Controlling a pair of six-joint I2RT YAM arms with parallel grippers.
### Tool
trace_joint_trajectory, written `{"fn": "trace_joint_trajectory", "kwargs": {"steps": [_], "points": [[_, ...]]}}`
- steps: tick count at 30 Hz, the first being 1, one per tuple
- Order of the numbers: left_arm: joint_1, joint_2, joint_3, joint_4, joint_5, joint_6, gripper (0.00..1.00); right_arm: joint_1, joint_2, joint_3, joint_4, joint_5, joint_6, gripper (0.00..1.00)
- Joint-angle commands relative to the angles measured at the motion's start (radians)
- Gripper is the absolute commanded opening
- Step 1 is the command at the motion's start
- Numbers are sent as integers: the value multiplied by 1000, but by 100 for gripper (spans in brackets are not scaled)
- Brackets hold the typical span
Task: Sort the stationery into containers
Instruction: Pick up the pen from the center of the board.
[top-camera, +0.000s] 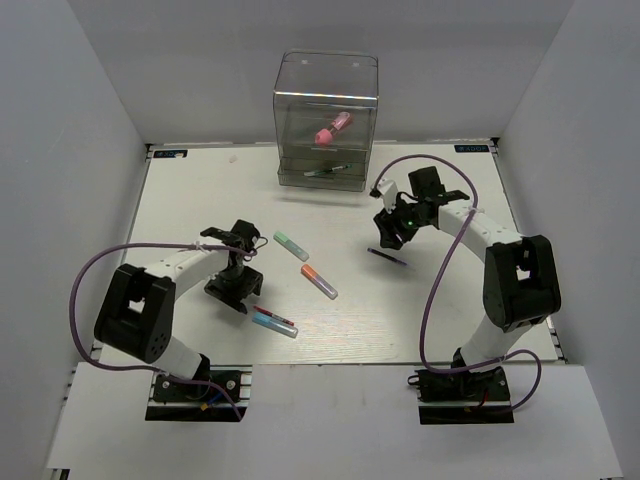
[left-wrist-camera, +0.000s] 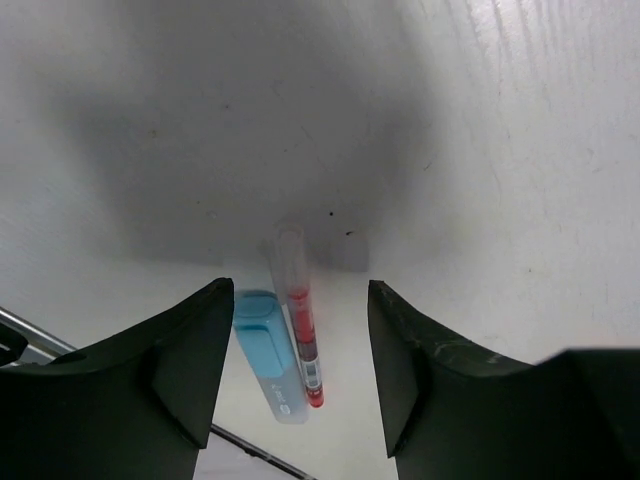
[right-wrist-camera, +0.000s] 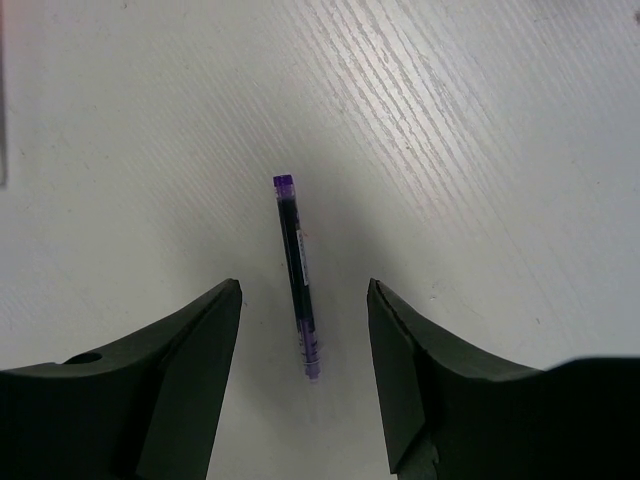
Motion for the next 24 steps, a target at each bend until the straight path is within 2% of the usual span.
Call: {"fn": "trace_joint_trajectory", "kwargs": {"steps": [1,5,6,9,16,20,24], "points": [[-7,21,-3,40,-36,-15,66,-7,-18,4,25,-36,24,60],[-7,79,-12,59,-45,-15,54,-17,-24,1,28,-36,24,60],[-7,99,-12,68,-45,-15,45,-19,-29,2,28,-35,23,60],[-7,121,-30,86,-45,-15,30,-25,-32,-4,31,-38,26,60],[-7,67,43,174,-54,5,5,-37,-43,-30,39,-47,23,61],[-7,62,190,269,-25,24,0,-40,-52,-39,39,-35,-5,90],[2,108,357,289,3,33,0,-44,-55,-55,56,-21,-7,90]]}}
